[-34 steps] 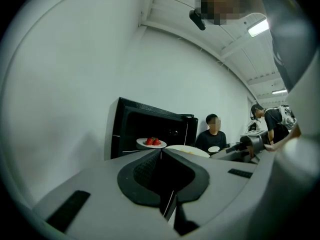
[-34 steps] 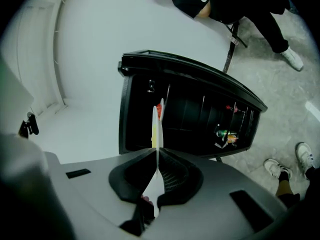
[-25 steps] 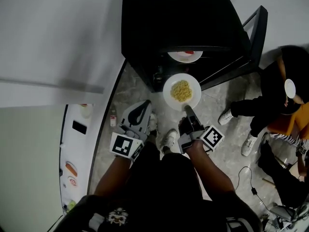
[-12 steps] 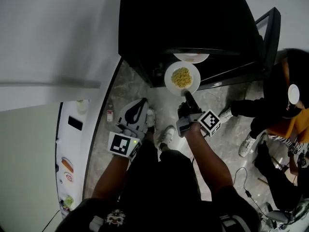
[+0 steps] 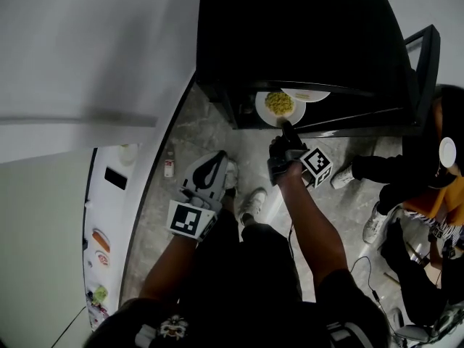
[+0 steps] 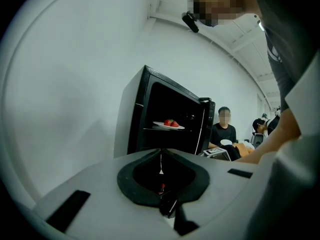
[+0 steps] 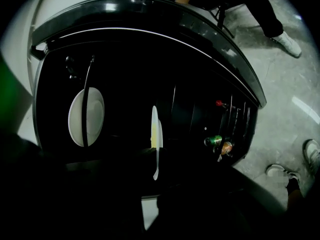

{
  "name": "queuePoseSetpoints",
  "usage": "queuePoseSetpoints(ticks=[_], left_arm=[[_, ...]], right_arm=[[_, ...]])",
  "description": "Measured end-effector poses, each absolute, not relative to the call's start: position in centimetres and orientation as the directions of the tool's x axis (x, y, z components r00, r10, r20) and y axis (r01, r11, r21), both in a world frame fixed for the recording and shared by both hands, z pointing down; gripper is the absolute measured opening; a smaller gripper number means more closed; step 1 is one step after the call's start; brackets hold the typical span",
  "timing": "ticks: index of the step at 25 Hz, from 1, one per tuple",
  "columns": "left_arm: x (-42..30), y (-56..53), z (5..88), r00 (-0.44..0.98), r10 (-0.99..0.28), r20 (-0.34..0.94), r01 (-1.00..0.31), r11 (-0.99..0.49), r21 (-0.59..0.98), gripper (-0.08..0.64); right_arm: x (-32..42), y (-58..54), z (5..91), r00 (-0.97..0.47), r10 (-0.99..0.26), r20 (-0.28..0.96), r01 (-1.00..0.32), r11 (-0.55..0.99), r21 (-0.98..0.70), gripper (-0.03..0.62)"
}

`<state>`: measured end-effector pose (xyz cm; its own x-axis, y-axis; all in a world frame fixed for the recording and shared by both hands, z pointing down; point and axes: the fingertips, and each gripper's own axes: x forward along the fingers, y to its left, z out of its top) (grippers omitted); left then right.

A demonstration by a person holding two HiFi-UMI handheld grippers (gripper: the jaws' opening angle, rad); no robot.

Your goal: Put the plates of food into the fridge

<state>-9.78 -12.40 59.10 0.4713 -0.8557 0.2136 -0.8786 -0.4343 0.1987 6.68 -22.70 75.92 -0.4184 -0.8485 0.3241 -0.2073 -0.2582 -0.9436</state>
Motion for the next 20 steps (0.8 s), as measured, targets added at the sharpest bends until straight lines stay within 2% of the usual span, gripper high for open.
queuePoseSetpoints(ticks=[20], left_arm=[[-10.0,-16.0,63.2,0.44,-0.851,0.286,-0.897,-0.402,0.185,0.023]], right_arm=[[6.2,-29.0,80.3,-0.338,-0.887,0.314,-0.112,-0.293,-0.95,0.034]])
